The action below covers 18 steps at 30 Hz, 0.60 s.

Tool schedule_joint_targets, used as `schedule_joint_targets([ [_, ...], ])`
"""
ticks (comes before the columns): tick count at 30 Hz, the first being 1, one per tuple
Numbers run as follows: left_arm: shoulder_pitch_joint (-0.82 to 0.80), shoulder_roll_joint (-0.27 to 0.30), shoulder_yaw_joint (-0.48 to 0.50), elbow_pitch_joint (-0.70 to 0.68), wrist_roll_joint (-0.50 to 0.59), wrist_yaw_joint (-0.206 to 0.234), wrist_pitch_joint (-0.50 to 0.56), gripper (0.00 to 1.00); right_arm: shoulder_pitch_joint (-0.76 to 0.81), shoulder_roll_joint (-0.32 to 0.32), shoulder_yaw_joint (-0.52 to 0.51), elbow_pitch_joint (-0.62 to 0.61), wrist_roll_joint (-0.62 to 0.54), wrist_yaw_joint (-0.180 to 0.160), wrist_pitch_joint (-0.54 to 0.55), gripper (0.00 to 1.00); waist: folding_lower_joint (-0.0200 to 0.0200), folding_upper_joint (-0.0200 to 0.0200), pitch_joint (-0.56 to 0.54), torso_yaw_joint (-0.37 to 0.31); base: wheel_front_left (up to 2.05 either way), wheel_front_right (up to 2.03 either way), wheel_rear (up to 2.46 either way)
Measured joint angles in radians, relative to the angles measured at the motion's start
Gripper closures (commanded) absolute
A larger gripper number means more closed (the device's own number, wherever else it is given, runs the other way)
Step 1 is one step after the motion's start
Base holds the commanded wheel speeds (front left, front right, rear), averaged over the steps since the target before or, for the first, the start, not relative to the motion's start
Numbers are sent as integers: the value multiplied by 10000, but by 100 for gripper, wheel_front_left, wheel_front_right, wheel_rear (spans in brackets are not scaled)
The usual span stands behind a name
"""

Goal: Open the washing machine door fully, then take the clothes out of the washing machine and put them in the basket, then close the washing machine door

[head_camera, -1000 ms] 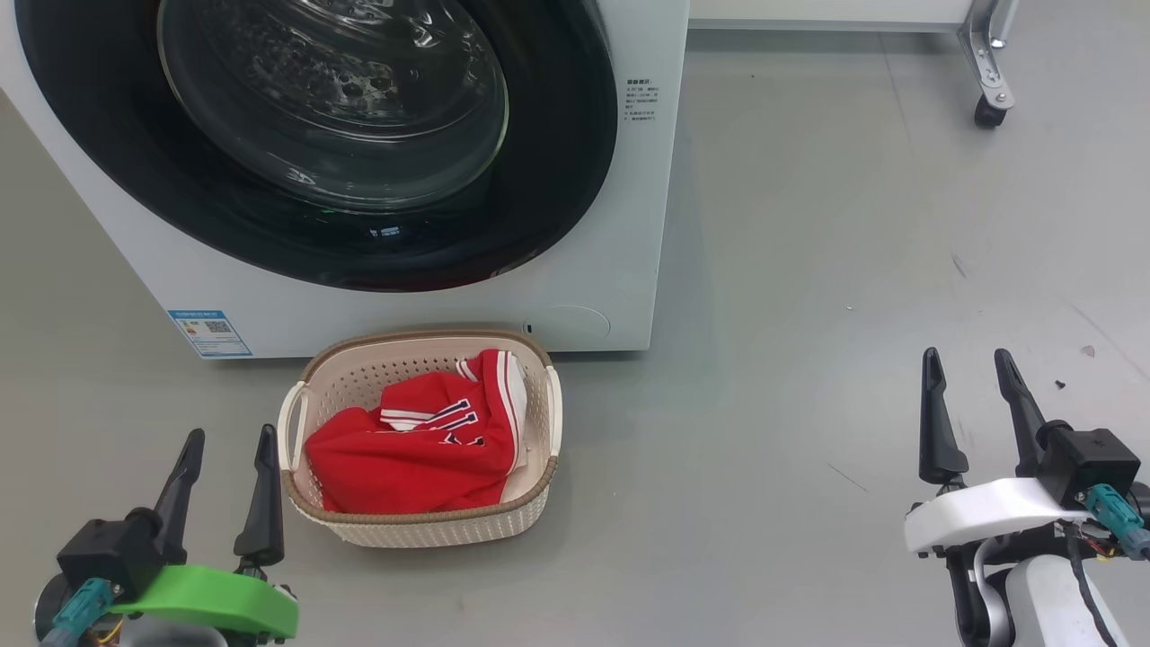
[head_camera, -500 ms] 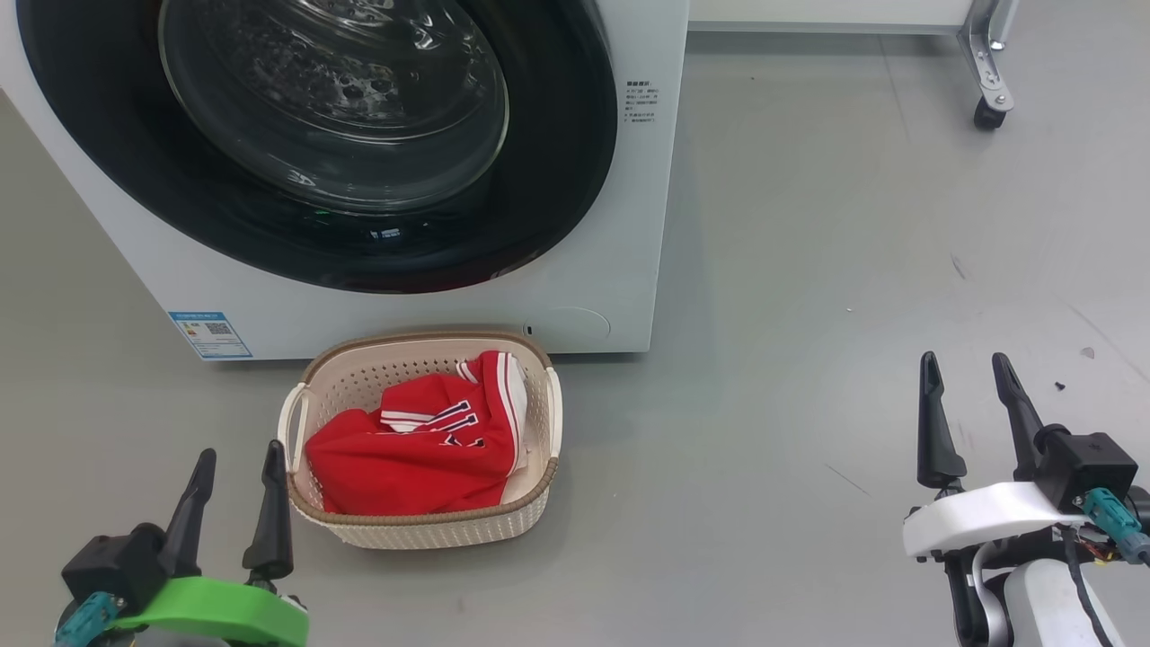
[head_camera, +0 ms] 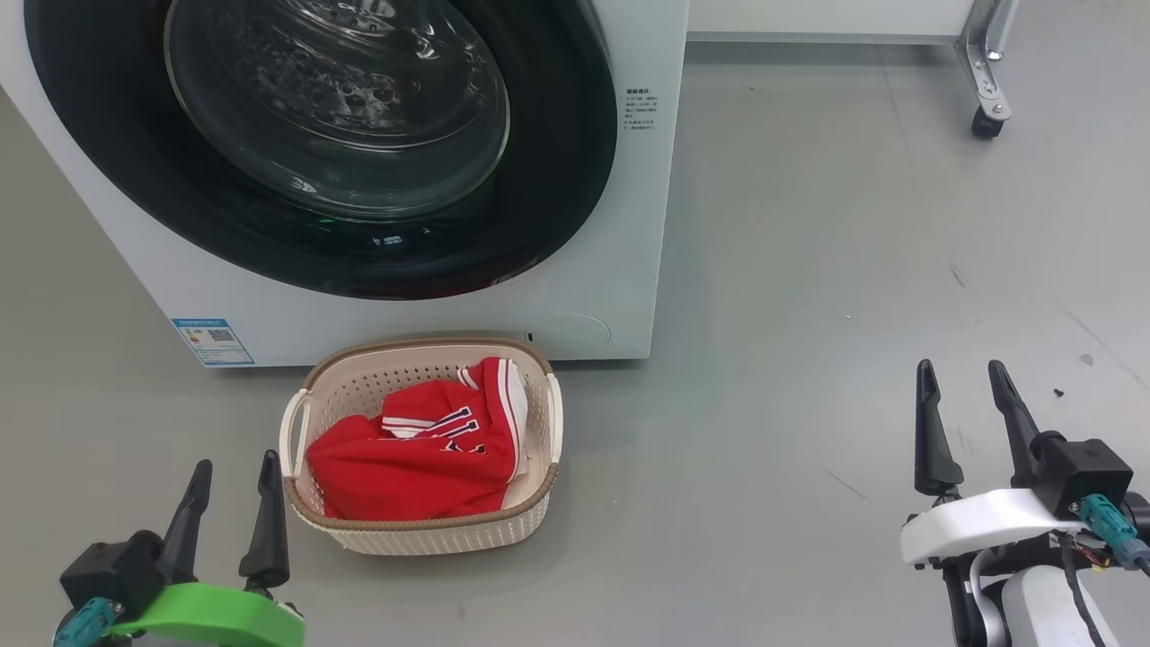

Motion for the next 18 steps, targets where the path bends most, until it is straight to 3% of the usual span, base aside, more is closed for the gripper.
schedule_joint_targets([
  [16,14,169,-244,46,-351,-2,0,0,15,38,6,-13,-17,52,-2,0,0,0,20,12,0,0,0],
  [17,14,176,-261,59,-353,-2,0,100,15,40,4,-19,-17,52,-2,100,0,0,24,16,0,0,0],
  [18,15,150,-282,142,-351,0,15,100,18,54,6,59,-8,50,2,100,0,0,24,16,0,0,0],
])
